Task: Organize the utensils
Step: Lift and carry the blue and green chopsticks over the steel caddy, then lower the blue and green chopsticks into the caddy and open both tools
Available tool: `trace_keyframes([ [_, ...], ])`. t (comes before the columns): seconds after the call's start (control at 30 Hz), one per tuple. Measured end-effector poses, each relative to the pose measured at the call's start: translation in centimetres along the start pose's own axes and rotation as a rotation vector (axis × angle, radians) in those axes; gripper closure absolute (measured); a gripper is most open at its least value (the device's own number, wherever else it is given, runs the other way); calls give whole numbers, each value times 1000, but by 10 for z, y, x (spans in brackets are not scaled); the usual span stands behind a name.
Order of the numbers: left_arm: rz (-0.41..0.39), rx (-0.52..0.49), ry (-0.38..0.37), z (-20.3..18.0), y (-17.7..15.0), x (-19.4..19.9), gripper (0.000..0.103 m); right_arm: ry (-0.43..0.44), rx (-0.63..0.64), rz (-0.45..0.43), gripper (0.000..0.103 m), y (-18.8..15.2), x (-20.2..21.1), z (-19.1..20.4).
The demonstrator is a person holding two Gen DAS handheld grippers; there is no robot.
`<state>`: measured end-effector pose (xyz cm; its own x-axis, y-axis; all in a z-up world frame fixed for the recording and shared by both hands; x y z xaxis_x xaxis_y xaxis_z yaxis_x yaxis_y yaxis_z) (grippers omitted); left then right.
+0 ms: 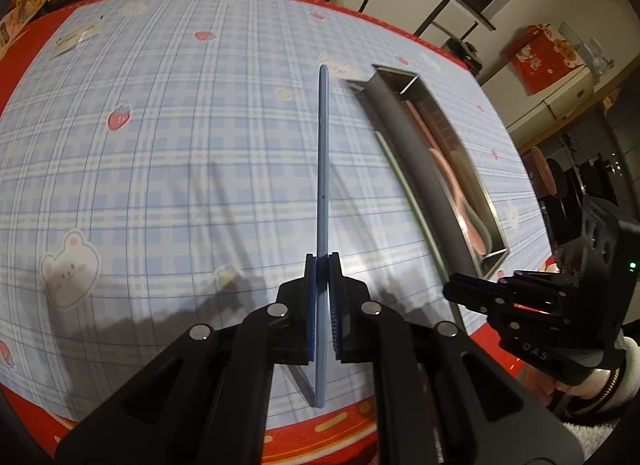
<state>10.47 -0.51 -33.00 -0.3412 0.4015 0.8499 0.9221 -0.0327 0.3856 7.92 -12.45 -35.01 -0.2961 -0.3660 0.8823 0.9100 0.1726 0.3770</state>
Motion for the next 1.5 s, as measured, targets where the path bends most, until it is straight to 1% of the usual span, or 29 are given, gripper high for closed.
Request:
trace_keyframes([
  [0.13,-21,-18,-25,-10,6,10,93,8,-16,-21,96,3,4,-1],
  [0.27,-39,-34,-51,-19,9,21,93,12,-26,-53,96,4,18,-8],
  [0.37,-45,-15,-79,-24,12,28,93,10,-34,-79,96,8,26,-11],
  [0.6,-28,42,-143,-39,21,33,93,8,-63,-124,96,10,41,-25],
  [0.73,-11,64,-169,-55,27,27,93,5,-90,-143,96,10,49,-41],
  [0.9,6,102,-212,-83,35,13,93,-11,-108,-171,96,17,64,-70],
  [1.17,8,110,-255,-133,53,-6,93,-18,-107,-201,96,34,81,-110],
  [1.3,5,138,-261,-147,65,-17,93,-9,-91,-207,96,42,84,-122],
  [1.5,11,174,-244,-152,78,-37,93,10,-52,-198,96,52,79,-130],
])
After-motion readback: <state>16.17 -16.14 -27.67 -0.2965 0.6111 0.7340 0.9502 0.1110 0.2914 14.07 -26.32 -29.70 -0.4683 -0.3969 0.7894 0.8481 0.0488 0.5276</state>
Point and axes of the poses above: each gripper's, at about its wrist camera, not at the fingertips, and x roughly against the way its jaws point, z to its left, y to its top, the point moved 10 cm from there along -x, roughly the way its jaws point, and after that the axes turned 1 degree about y, right-handed, at the moved point
